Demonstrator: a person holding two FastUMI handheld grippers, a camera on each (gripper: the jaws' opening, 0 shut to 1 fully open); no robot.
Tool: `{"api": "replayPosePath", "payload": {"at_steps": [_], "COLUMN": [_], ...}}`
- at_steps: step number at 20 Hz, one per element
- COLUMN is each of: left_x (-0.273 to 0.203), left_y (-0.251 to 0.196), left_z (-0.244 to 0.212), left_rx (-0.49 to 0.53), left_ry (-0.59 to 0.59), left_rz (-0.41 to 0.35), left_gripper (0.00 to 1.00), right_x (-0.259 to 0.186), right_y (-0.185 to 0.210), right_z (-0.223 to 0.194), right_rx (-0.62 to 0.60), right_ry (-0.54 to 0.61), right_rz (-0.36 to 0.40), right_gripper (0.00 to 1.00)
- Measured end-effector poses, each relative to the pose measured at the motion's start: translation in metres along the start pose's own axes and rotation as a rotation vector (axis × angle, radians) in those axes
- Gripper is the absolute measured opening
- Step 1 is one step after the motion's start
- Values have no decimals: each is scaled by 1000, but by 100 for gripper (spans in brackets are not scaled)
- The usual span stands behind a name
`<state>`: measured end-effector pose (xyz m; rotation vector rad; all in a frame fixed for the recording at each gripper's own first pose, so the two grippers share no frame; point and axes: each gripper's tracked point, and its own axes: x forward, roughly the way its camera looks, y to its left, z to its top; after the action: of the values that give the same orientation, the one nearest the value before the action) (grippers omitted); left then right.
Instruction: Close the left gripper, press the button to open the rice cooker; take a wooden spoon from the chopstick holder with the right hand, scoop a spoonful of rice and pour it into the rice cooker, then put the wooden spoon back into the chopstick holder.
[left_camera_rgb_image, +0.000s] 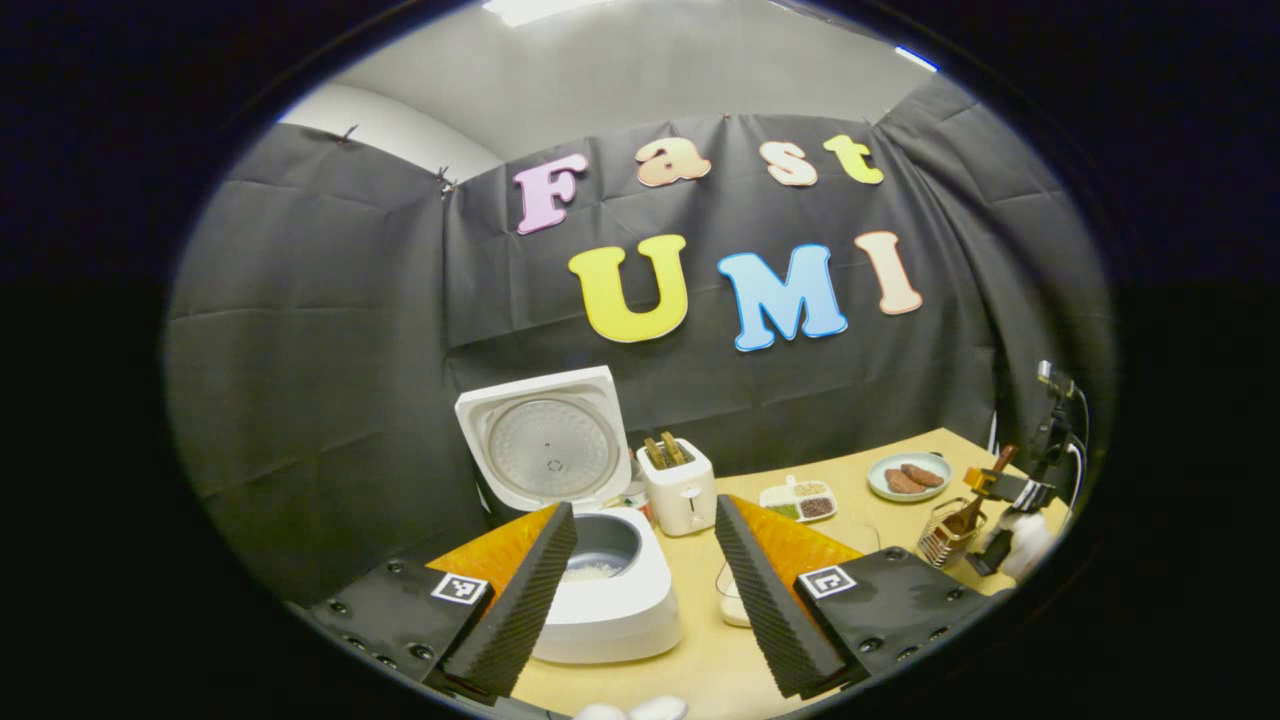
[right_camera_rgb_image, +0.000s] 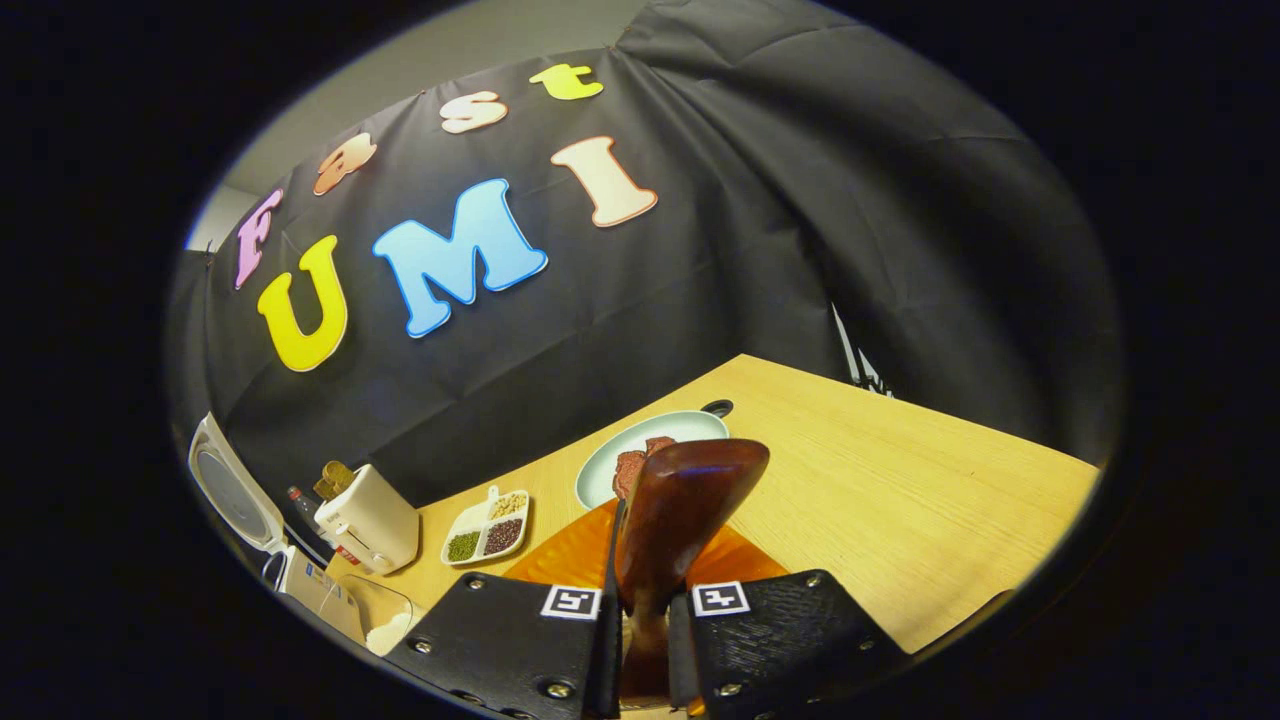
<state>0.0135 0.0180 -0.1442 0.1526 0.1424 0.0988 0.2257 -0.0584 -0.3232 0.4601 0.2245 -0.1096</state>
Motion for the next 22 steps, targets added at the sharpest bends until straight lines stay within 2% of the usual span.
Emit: {"api": "replayPosePath", "payload": {"at_steps": [3,5,6,7,9,10,11,12,13,15,17,22], "left_x": [1,1,2,3,3,4,5,6,7,7,8,14], "left_y": [0,0,3,4,6,6,6,6,6,8,13,31], "left_z": [-1,-1,2,5,9,12,14,17,21,31,39,63], "left_rx": [1,0,2,3,4,-2,-6,-6,-5,-2,-8,-25], "left_ry": [3,3,-1,-9,-19,-21,-25,-32,-39,-63,-76,-88], "left_rz": [1,3,5,5,6,4,2,0,-2,-6,-11,5], "left_gripper": [95,97,99,99,99,99,99,99,94,94,100,100], "right_x": [-1,-3,-2,-7,-18,-24,-35,-46,-58,-87,-116,-189], "right_y": [-1,-7,-7,-3,-12,-18,-18,-11,-4,15,37,91], "right_z": [-3,-2,3,5,21,31,40,49,59,82,111,162], "right_rx": [-24,-61,-84,-107,-195,-254,-297,-323,-347,-408,-467,-409], "right_ry": [16,27,29,27,-7,-29,-44,-51,-57,-99,-149,-155], "right_rz": [-11,-42,-39,-26,-66,-93,-103,-89,-81,-53,-21,34], "right_gripper": [19,20,25,36,88,100,100,99,100,100,100,100]}}
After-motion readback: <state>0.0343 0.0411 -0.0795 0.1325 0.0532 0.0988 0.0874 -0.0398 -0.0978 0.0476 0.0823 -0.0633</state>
